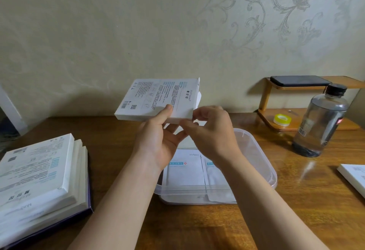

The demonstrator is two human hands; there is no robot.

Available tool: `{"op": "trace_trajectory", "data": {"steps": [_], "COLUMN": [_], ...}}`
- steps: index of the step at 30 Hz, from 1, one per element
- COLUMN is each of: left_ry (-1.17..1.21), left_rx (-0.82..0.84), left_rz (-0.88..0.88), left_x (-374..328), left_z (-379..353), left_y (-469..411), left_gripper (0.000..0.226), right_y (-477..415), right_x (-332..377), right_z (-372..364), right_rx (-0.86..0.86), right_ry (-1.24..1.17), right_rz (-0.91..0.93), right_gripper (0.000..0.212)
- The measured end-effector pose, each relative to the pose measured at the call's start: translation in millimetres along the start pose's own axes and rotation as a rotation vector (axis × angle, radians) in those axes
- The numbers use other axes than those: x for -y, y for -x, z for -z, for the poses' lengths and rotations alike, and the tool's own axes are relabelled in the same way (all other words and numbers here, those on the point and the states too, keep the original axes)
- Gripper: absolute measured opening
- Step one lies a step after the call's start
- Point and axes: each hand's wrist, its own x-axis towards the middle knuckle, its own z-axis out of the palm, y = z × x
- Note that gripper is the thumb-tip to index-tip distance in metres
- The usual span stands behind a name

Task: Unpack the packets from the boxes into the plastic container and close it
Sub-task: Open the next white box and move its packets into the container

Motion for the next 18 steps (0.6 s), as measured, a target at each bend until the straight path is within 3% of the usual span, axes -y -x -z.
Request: {"op": "trace_trajectory", "data": {"steps": [2,5,11,18], "left_ry": [0.000,-0.022,-0.115,-0.166], "left_rx": [0.024,0.061,0.210,0.246], "left_rz": [0.015,0.028,0.083,0.136], "left_x": [-2.1,-2.3,0.6,5.5], "left_z": [1.1,2.2,2.8,1.1], "left_y": [0.3,0.8,1.2,2.2], "left_gripper": [0.033,0.039,0.046,0.049], "right_y": [-2.2,-5.8,-15.6,-20.5], "right_x": [2.2,6.9,3.9,0.4], "right_z": [6.3,18.0,38.8,56.0], "right_rx": [0.031,0.148,0.106,0.237], "right_ry": [0.012,-0.262,-0.552,-0.787], "right_rz": [-0.031,-0.153,-0.338,-0.439], "right_gripper": [0.006,0.007,0.018,0.014]}}
